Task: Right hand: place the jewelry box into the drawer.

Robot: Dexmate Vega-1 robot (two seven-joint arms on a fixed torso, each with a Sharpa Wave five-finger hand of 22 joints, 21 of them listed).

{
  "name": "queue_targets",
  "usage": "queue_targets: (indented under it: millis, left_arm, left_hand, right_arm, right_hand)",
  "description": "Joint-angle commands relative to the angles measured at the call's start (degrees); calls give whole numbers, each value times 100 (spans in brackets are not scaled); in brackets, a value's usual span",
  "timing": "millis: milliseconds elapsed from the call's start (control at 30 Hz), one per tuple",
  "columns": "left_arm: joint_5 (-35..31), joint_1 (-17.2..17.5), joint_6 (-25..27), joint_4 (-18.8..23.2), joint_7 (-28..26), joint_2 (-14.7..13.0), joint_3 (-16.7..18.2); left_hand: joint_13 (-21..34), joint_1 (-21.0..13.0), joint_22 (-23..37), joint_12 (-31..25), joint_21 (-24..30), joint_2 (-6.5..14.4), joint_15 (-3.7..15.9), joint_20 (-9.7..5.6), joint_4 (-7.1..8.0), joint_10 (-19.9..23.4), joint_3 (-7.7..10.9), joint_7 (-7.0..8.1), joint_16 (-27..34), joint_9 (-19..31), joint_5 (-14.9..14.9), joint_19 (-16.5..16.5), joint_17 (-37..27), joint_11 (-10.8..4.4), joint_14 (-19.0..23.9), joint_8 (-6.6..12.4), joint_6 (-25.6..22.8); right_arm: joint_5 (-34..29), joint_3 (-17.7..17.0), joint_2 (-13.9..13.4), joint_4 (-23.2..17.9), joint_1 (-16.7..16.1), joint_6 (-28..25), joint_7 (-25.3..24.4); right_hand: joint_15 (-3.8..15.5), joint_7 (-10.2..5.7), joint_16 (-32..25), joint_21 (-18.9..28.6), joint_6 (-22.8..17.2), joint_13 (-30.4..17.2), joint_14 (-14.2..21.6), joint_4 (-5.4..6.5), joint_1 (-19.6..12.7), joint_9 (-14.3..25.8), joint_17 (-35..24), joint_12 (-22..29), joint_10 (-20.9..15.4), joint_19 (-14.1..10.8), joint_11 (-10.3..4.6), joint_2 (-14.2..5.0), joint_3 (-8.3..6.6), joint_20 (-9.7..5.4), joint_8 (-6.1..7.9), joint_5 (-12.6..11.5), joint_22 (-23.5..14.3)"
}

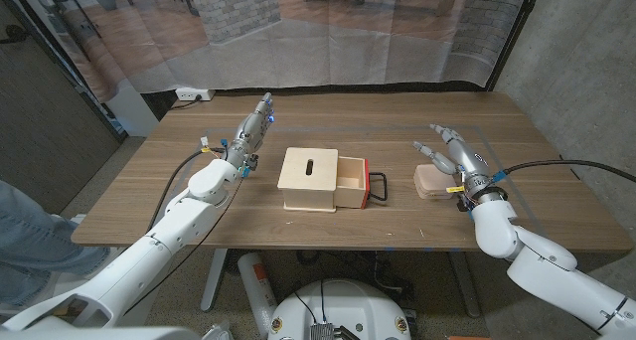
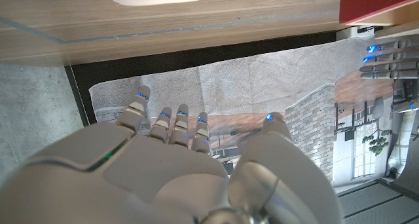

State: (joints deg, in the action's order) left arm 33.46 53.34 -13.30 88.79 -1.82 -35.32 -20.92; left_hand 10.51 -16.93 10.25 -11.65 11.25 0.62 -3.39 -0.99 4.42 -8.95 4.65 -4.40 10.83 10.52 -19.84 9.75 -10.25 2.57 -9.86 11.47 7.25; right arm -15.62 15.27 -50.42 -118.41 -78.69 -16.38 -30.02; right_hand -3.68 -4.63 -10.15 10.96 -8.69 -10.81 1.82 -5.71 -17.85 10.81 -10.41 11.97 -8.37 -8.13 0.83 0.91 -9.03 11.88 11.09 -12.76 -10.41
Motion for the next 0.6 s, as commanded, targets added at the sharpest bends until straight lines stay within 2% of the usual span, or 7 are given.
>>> queue_targets:
  millis: [33, 600]
  left_arm:
    - [7, 12, -45, -11, -26, 27, 26]
    - [-2, -137, -90, -212, 101, 90, -28]
  left_hand:
    - [19, -42, 30, -19, 25, 4, -22, 39, 15, -22, -48, -21, 6, 28, -4, 707, -22, 19, -367, 31, -34]
    - [19, -52, 30, -17, 26, 14, -19, 49, 13, -18, -63, -9, 3, 29, 6, 713, -24, 31, -366, 27, -45]
  right_arm:
    - [-384, 361, -106, -65, 327, -410, 181]
    - [-734, 707, -165, -183, 528, -1017, 332]
  right_hand:
    - [-31, -28, -5, -11, 38, -12, -48, -45, -61, 12, -11, -27, 38, 23, -11, 0, -3, 41, -15, -41, 4]
    - [-168, -23, -25, 6, 121, -17, -60, -117, -148, 15, -11, -22, 87, 6, 31, 82, 14, 49, -22, -81, 3]
